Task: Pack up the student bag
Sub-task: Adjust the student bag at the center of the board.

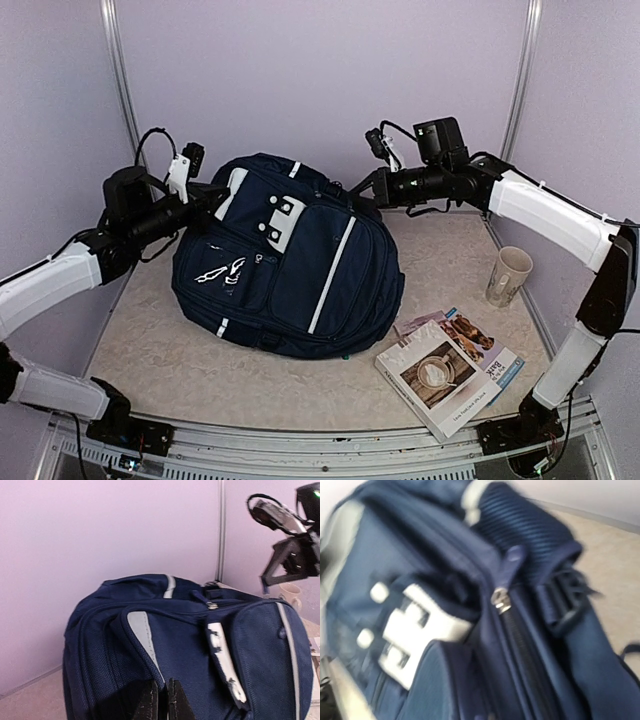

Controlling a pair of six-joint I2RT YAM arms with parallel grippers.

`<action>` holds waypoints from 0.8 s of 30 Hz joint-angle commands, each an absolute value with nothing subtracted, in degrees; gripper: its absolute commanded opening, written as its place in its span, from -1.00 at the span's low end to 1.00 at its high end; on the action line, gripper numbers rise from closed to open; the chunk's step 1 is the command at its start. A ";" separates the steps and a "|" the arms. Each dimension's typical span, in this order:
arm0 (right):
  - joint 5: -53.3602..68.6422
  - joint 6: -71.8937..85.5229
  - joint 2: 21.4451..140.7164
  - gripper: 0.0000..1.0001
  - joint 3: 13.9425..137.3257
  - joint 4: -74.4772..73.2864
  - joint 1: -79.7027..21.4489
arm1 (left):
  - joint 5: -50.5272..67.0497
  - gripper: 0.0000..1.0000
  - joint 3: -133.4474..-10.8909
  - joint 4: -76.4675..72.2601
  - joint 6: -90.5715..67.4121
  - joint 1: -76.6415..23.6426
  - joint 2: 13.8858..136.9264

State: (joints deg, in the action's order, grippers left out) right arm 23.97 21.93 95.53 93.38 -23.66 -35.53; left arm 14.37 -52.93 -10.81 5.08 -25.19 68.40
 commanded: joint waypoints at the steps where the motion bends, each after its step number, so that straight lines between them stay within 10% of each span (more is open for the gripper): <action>1: 23.02 18.62 98.10 -1.00 98.04 -19.89 -33.93 | 17.47 -1.00 -46.10 -12.71 6.17 -34.75 64.89; 9: 22.50 16.10 101.03 -1.00 101.63 -23.23 -32.14 | 21.16 -0.97 -37.49 -9.29 0.30 -40.74 58.81; 14: 24.65 14.58 102.13 -1.00 105.09 -23.54 -31.99 | 20.90 0.65 -37.35 -1.48 1.95 -44.29 55.02; 17: 27.62 14.06 102.14 -1.00 105.12 -22.42 -32.00 | 17.55 0.96 -39.30 1.91 3.77 -44.82 52.42; 24: 36.32 9.65 102.07 -1.00 105.38 -21.43 -32.16 | 13.56 0.98 -45.19 0.78 4.25 -44.63 54.11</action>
State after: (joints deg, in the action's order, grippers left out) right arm 27.66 13.21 103.24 102.61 -27.53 -31.90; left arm 15.94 -40.77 2.00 3.70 -44.66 51.77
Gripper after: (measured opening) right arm 0.008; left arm 0.988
